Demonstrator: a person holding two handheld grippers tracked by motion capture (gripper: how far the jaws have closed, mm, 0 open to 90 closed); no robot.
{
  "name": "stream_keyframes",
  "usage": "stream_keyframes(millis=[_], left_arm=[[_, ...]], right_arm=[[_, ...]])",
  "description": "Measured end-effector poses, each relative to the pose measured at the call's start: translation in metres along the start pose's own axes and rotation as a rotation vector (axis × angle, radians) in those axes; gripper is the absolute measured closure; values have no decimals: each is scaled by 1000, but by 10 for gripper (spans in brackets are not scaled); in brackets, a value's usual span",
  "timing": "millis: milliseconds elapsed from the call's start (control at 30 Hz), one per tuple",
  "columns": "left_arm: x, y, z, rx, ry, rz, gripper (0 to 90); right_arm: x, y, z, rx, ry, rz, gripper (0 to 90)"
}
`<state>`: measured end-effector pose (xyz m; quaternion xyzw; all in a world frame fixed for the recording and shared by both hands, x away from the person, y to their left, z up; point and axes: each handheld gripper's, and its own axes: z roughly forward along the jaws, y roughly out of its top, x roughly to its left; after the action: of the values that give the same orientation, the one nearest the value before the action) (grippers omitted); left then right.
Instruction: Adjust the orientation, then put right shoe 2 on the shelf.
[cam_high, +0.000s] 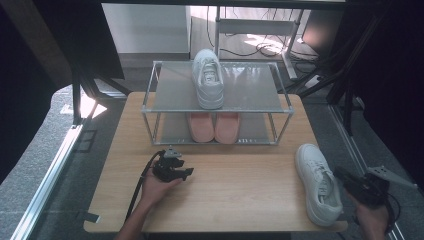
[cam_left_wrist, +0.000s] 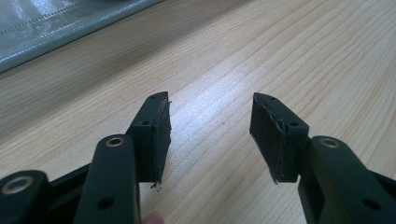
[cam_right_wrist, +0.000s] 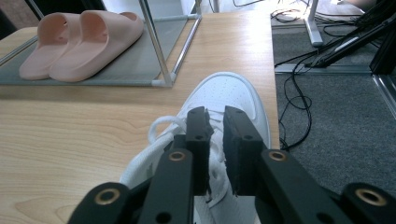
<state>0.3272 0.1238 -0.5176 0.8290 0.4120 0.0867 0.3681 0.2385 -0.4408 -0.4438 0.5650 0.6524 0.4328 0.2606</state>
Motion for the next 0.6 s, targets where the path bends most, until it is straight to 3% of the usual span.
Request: stream_keyframes(millis=[600], left_arm=[[0,0,0,-2,0,-1,485]], right_arm=[[3,-16,-13,3,-61,11,594]])
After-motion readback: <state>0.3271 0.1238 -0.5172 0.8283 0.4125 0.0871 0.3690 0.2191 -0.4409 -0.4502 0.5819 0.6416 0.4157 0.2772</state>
